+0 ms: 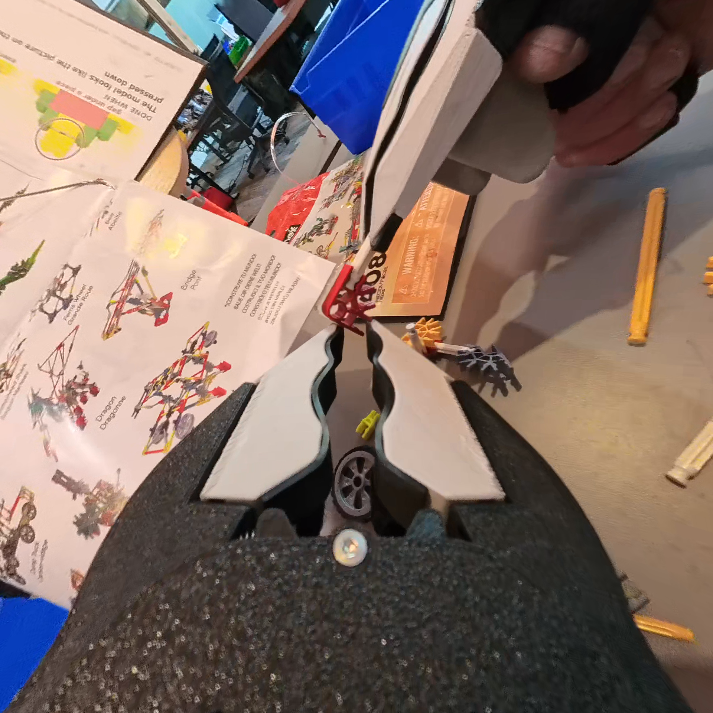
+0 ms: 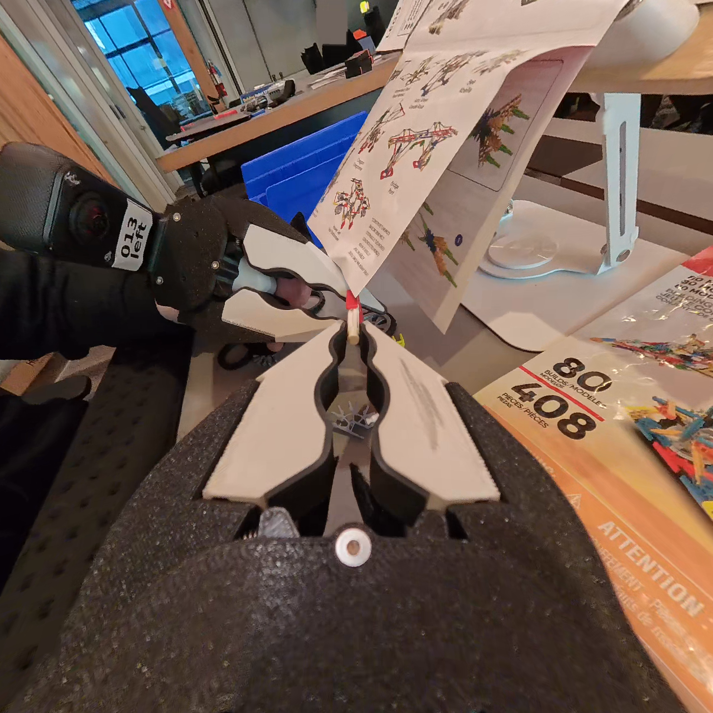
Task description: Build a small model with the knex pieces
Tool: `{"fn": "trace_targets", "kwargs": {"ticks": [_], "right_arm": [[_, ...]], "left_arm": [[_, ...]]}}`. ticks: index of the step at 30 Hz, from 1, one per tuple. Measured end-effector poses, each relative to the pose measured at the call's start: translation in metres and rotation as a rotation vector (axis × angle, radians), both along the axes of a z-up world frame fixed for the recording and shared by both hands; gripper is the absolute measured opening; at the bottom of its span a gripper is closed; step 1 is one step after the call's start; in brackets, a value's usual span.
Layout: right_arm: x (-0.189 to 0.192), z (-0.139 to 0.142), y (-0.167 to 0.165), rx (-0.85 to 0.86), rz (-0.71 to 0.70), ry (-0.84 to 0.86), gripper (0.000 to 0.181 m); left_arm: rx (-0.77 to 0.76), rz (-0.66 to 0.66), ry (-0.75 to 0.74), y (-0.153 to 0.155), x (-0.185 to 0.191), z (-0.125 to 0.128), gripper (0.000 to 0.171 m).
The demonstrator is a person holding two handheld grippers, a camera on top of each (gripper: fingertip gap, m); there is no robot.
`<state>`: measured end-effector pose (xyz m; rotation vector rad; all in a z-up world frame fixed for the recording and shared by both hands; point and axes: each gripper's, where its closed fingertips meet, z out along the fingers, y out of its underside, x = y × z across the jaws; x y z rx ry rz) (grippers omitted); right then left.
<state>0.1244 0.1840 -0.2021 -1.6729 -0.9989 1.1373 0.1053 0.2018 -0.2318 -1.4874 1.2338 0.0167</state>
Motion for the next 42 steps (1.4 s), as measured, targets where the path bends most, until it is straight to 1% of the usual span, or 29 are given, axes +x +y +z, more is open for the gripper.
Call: {"fn": "trace_targets", "kwargs": {"ticks": [6, 12, 17, 21, 24, 27, 30, 36, 42], "right_arm": [[0.002, -0.006, 0.002, -0.047, -0.001, -0.006, 0.005], [0.004, -0.026, 0.005, -0.024, -0.012, -0.138, 0.005], [0.006, -0.045, 0.002, -0.001, 0.001, -0.264, 0.005], [0.008, -0.054, -0.001, -0.011, 0.019, -0.313, 0.005], [0.009, -0.055, -0.001, -0.032, 0.021, -0.311, 0.006], [0.01, -0.054, 0.0, -0.063, 0.021, -0.289, 0.006], [0.01, -0.057, 0.0, -0.064, 0.02, -0.302, 0.007], [0.012, -0.068, 0.002, -0.08, -0.001, -0.352, 0.007], [0.012, -0.069, 0.003, -0.072, -0.01, -0.363, 0.008]], "left_arm": [[0.003, 0.0, 0.004, 0.002, -0.001, -0.002, 0.006], [-0.043, -0.006, 0.009, 0.005, -0.002, -0.01, 0.002], [-0.055, -0.044, 0.057, 0.006, 0.0, -0.018, 0.001], [-0.086, -0.115, 0.146, 0.006, 0.003, -0.027, 0.001], [-0.067, -0.163, 0.224, 0.008, 0.006, -0.022, 0.001], [-0.166, -0.22, 0.259, 0.008, 0.007, -0.026, 0.001], [-0.212, -0.225, 0.257, 0.01, 0.008, -0.032, 0.001], [-0.252, -0.198, 0.261, 0.014, 0.01, -0.047, 0.0], [-0.267, -0.184, 0.279, 0.015, 0.009, -0.049, 0.0]]}}
